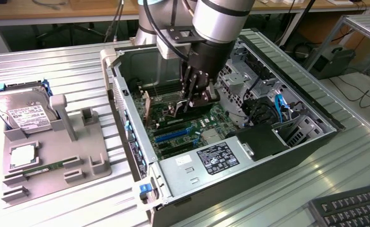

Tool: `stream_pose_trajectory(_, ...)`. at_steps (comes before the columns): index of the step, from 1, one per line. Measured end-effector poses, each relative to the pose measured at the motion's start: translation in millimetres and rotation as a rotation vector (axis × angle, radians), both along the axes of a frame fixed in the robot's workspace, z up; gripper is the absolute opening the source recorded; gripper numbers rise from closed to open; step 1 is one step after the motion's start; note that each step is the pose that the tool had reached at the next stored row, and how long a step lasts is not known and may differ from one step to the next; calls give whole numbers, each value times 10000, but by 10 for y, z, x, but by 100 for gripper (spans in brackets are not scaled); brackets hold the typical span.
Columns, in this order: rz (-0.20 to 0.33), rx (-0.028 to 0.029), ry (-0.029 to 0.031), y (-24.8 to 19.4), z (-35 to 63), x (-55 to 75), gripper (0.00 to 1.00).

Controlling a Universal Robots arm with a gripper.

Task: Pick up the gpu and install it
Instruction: 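Insert the gpu into the slot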

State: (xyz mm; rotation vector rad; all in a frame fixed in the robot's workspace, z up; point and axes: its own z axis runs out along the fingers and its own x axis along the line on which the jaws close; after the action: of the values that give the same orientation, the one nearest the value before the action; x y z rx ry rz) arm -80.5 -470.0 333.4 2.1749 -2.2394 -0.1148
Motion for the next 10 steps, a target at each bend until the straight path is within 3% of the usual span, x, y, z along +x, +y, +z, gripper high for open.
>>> stream_pose_trajectory(7, 120, -1, -18, 14, -117, -7, 26)
stream_pose_trajectory(10, 182, -1, -23, 47, -185, -18, 26)
